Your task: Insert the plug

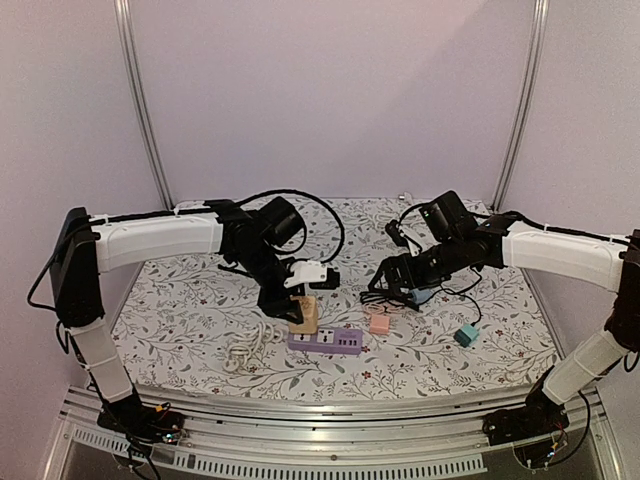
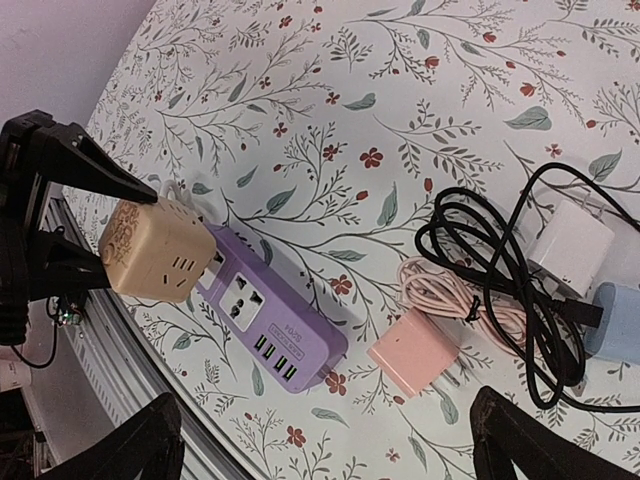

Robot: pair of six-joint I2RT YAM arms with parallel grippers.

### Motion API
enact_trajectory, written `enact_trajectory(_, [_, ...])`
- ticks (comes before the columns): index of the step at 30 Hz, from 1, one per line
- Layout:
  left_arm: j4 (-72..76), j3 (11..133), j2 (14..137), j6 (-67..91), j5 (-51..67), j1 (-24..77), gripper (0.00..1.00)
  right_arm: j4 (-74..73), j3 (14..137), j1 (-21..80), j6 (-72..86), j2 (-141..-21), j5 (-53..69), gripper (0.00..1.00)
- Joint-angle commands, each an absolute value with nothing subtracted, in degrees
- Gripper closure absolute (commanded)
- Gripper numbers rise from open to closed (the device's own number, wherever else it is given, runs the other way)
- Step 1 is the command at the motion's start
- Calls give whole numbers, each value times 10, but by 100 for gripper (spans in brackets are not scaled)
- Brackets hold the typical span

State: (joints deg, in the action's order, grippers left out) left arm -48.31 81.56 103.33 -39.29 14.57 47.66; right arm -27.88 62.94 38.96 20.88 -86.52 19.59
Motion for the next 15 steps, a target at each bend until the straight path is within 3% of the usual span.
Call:
enact_trajectory(1, [-485,802,1036,-381,154,473,100,-278,625,386,203,-869,191,1])
enact_trajectory(15, [-460,780,1023,-379,127,480,100,-277,627,385,202,-869,192,1])
